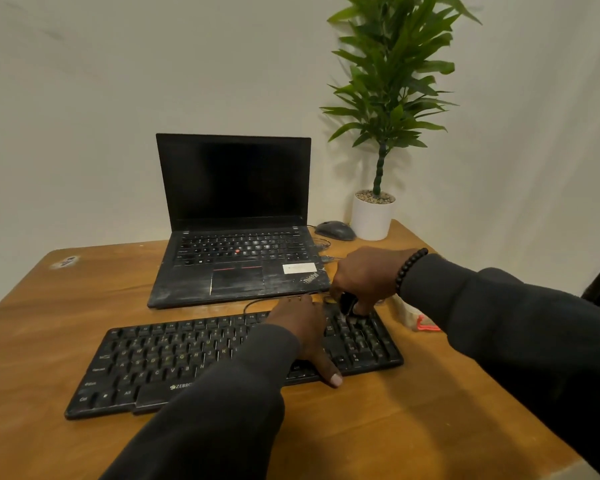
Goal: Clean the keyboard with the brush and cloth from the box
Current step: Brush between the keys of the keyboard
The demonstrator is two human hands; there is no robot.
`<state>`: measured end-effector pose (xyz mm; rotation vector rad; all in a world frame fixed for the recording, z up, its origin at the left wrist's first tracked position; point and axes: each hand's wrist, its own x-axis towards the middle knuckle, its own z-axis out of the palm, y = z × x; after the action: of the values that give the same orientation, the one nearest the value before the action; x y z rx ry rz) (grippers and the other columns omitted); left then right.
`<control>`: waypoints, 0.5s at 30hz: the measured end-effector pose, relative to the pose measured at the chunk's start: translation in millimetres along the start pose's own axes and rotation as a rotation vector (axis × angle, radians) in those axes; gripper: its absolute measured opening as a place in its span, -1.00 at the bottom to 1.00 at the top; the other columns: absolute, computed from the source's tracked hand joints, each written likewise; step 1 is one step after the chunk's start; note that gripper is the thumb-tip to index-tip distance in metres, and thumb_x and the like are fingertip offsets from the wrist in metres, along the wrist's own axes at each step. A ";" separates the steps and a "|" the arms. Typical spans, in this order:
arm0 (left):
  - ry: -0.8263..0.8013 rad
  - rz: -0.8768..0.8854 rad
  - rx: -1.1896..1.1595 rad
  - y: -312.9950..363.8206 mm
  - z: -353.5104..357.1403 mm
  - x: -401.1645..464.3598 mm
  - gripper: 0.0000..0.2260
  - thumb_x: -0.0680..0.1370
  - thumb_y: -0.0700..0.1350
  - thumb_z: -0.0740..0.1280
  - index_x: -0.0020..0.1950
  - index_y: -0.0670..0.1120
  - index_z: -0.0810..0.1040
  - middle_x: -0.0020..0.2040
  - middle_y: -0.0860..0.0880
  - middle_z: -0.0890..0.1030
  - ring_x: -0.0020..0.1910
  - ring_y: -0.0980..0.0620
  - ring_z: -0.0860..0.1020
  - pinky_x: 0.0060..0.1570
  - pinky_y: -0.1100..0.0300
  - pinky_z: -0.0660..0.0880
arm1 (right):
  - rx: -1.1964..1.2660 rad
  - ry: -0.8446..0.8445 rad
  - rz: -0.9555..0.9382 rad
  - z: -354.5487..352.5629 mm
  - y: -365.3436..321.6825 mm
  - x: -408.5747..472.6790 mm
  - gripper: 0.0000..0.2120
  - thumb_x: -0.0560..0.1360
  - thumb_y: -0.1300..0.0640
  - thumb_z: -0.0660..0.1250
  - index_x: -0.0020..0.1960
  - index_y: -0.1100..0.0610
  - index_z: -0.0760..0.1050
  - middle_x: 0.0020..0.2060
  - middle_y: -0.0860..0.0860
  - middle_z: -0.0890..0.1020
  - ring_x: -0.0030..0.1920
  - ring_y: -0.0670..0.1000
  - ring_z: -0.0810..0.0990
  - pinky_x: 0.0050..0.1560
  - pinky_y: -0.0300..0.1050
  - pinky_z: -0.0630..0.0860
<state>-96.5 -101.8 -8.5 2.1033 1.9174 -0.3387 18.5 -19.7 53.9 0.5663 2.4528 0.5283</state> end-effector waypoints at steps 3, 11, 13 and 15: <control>-0.005 -0.003 0.046 0.1 -0.3 1.3 0.03 0.27 0.38 0.50 0.53 -0.17 0.26 0.46 -0.18 0.35 0.42 -0.20 0.33 0.39 -0.07 0.33 | -0.045 0.039 0.027 0.3 6.8 9.0 -0.58 0.51 -0.05 0.37 0.30 0.09 0.47 0.02 0.06 0.59 -0.09 0.02 0.51 -0.18 -0.14 0.44; 0.002 0.009 0.009 -2.3 -0.8 -1.5 -0.04 0.27 0.38 0.50 0.49 -0.13 0.34 0.45 -0.15 0.36 0.41 -0.18 0.33 0.36 -0.05 0.32 | -0.077 0.147 -0.010 11.4 5.9 6.9 -0.63 0.52 0.02 0.37 0.27 0.13 0.46 0.03 0.07 0.59 -0.08 0.02 0.51 -0.15 -0.17 0.44; -0.013 0.007 0.010 -2.5 -1.9 -0.9 -0.04 0.26 0.39 0.50 0.49 -0.12 0.34 0.44 -0.15 0.38 0.40 -0.18 0.35 0.35 -0.03 0.34 | -0.074 0.143 -0.040 10.6 1.2 0.0 -0.64 0.51 0.00 0.37 0.26 0.09 0.47 0.01 0.04 0.60 -0.08 -0.01 0.52 -0.11 -0.18 0.49; -0.017 0.014 0.008 -2.5 -3.2 -1.2 -0.03 0.25 0.41 0.50 0.50 -0.09 0.33 0.43 -0.14 0.40 0.39 -0.18 0.38 0.33 -0.03 0.36 | -0.081 0.125 -0.064 9.7 -6.2 -8.8 -0.65 0.50 -0.03 0.37 0.24 0.06 0.48 -0.02 0.02 0.61 -0.08 -0.01 0.53 -0.13 -0.17 0.50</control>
<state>-99.2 -101.5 -5.2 2.1112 1.8937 -0.3604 29.3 -26.9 47.3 0.4322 2.5440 0.6508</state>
